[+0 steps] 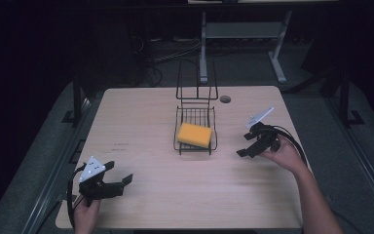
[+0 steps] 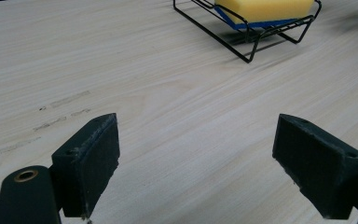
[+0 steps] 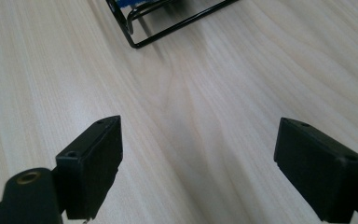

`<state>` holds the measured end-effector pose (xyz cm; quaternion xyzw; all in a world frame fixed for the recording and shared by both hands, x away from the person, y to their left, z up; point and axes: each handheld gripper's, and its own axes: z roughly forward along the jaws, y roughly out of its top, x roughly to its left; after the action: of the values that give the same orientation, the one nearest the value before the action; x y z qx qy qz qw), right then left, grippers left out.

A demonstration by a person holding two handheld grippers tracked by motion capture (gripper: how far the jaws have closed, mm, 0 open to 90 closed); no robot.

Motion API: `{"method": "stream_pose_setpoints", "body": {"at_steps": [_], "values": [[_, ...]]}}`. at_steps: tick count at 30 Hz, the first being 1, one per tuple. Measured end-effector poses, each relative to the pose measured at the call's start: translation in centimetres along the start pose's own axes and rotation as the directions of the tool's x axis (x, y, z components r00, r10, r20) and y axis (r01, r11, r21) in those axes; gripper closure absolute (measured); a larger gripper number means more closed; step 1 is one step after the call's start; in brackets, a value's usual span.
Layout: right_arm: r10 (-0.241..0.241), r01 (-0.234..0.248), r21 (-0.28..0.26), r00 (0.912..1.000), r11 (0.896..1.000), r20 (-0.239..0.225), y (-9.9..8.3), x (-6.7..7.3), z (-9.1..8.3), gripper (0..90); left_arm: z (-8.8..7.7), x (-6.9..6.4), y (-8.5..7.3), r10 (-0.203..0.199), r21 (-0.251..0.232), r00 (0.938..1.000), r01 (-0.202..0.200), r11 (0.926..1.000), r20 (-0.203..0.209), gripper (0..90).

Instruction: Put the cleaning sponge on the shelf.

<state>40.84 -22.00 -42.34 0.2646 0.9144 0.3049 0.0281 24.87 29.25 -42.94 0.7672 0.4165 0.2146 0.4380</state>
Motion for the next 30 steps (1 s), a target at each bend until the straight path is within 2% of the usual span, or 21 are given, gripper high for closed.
{"method": "stream_pose_setpoints", "body": {"at_steps": [20,30], "values": [[0.02,-0.02,0.009,0.9998,1.0,-0.005,-2.8,1.0,-0.3,15.0,0.0,0.0,0.0,0.003,0.003,1.0,-0.003,1.0,0.001,14.0],[0.018,-0.018,0.006,0.9998,1.0,-0.014,-3.8,2.0,-0.5,14.9,-0.1,0.0,0.0,0.004,0.004,1.0,-0.004,1.0,-0.001,14.0]]}}
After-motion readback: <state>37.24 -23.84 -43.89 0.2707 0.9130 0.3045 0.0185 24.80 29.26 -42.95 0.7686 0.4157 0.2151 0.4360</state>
